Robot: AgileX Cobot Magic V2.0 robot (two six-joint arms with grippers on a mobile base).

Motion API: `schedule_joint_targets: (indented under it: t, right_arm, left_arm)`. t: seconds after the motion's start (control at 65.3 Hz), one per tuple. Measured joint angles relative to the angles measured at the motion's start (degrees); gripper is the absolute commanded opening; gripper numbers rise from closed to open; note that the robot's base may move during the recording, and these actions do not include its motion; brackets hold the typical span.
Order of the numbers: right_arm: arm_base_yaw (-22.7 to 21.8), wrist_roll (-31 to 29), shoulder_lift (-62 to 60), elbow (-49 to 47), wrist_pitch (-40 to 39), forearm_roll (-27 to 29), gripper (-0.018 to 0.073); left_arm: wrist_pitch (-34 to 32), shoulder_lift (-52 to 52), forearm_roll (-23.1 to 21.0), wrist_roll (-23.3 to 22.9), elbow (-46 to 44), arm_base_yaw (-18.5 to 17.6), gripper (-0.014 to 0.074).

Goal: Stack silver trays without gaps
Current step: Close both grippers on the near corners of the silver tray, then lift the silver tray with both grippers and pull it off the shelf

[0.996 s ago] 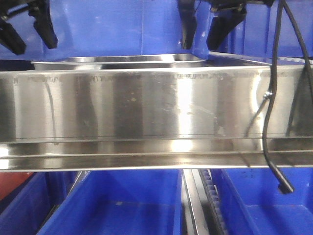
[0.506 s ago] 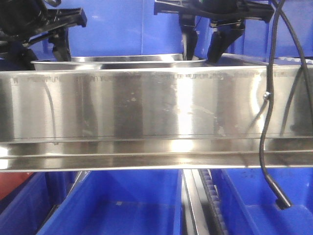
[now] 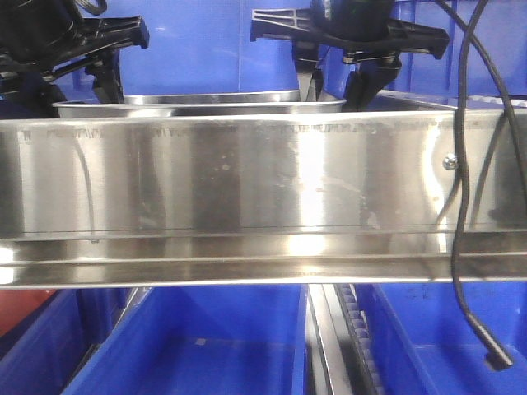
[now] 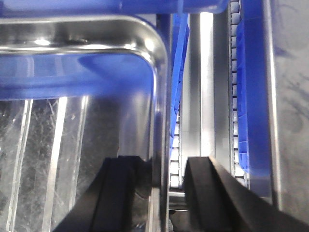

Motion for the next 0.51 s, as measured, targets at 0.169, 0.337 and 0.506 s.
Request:
schedule_joint_targets:
  t: [0.169, 0.337, 0.506]
  right_arm:
    - [0.0, 0.0, 0.0, 0.0, 0.0, 0.0, 0.0181]
    - [0.0, 0.0, 0.0, 0.0, 0.0, 0.0, 0.0181]
    - [0.0, 0.0, 0.0, 0.0, 0.0, 0.0, 0.0179]
  left_arm:
    - [-0.1, 0.1, -0.2, 0.0, -0.1, 0.0, 0.0253]
    - [-0.1, 0.1, -0.2, 0.0, -0.1, 0.0, 0.0242]
    - [-0.1, 0.1, -0.4, 0.0, -0.1, 0.0, 0.0197]
